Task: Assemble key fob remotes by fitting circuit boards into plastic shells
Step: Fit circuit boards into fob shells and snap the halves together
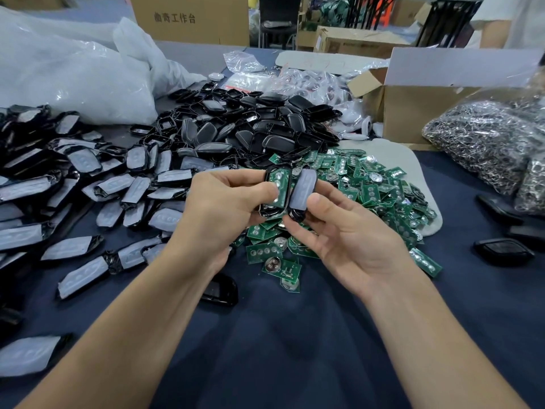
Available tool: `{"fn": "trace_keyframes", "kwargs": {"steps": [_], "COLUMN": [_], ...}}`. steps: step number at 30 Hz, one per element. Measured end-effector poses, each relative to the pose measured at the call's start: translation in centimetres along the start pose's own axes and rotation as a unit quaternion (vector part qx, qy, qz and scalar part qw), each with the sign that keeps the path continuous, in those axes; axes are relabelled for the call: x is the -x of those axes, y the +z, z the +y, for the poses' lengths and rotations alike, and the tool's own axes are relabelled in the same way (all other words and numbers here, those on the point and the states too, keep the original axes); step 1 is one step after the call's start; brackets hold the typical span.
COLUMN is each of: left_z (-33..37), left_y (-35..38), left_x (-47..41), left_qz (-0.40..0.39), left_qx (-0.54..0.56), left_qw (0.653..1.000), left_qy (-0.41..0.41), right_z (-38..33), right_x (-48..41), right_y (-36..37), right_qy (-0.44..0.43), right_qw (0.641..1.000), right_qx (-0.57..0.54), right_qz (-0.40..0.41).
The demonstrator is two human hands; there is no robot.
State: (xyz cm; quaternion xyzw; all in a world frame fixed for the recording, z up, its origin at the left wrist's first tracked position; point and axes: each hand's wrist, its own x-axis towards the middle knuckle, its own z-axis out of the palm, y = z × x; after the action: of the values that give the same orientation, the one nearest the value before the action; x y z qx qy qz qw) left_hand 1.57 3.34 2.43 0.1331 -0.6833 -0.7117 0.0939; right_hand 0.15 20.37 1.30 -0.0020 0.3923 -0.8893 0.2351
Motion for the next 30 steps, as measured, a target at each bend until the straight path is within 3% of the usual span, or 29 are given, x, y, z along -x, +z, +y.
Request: {"fn": "trace_keyframes", "kwargs": {"steps": [13,24,30], "left_z": [-0.4,-0.6,-0.7], "left_y": [0.6,0.5,0.5], "left_x": [0.5,0.2,0.6], "left_qz": [0.026,0.028,-0.014], "left_qx": [-0.054,-0.077,-0.063], "left_qw": [0.994,0.993,0.995], "left_qy": [0.09,0.088,0.08], "right_z": [0.7,0.7,1.2], "right_x": [-0.3,-0.5,-0.5], "right_y": [-0.3,-0.6,-0.2], "right_qy": [-0.03,-0.048,-0.079], "right_qw": [0.996,0.993,0.981], "right_qx": [0.087,0.105,0.156], "right_qz": [0.014,0.023,0.079]}}
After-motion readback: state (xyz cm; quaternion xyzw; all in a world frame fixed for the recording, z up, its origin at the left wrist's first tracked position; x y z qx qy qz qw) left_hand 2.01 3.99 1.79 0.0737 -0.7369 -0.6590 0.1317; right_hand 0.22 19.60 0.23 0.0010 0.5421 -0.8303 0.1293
